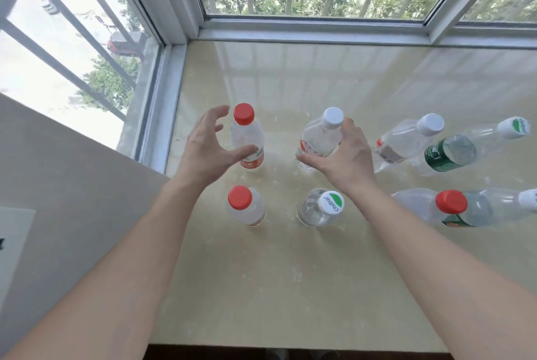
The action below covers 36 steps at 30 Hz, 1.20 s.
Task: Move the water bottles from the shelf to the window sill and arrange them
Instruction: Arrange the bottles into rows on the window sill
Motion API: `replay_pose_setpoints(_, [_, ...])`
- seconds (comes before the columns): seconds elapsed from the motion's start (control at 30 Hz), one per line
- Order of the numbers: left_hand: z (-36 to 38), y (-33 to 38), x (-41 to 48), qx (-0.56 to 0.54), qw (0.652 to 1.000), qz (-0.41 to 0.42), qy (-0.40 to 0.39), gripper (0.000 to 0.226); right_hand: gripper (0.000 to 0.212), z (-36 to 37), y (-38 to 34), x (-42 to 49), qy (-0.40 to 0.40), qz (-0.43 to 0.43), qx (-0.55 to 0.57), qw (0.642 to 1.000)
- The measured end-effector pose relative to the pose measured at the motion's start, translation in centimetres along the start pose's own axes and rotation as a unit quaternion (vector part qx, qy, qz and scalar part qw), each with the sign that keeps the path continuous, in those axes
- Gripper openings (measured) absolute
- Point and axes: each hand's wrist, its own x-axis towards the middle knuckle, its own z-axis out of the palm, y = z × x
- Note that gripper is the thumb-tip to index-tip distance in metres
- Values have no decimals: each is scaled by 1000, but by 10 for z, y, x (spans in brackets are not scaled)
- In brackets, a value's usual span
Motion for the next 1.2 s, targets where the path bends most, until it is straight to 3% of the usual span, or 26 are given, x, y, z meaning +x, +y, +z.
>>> replay_pose_setpoints(0.1, [6, 4, 5, -10, 1000, 6, -6, 74, 83, 8, 4, 8, 42, -1, -7, 999])
replay_pose_setpoints(0.23, [11, 8, 6, -11, 1000, 23, -3, 62, 69, 8, 5, 13, 42, -26, 16, 999])
replay_pose_setpoints(0.37, [12, 8, 5, -4, 999, 37, -2, 53, 66, 1, 4, 15, -9, -40, 55, 998])
replay_pose_setpoints(0.53, [11, 6, 7, -4, 999, 35, -20, 58, 67, -4, 3, 24, -76, -37, 77, 993])
replay_pose_setpoints(0.67, [13, 3, 7, 3, 999, 38, -26, 61, 64, -14, 5, 32, -131, -33, 37, 990])
replay_pose_setpoints(0.9, [14, 4, 5, 13, 999, 33, -19, 61, 66, -17, 7, 38, -163, -41, 35, 985])
replay_pose_setpoints(1.07, [14, 4, 3, 11, 999, 32, -15, 59, 74, -17, 10, 38, -170, -55, 48, 983])
replay_pose_setpoints(1.2, [14, 2, -1, 22, 999, 30, -2, 64, 97, -18, 11, 36, -175, -61, 66, 980])
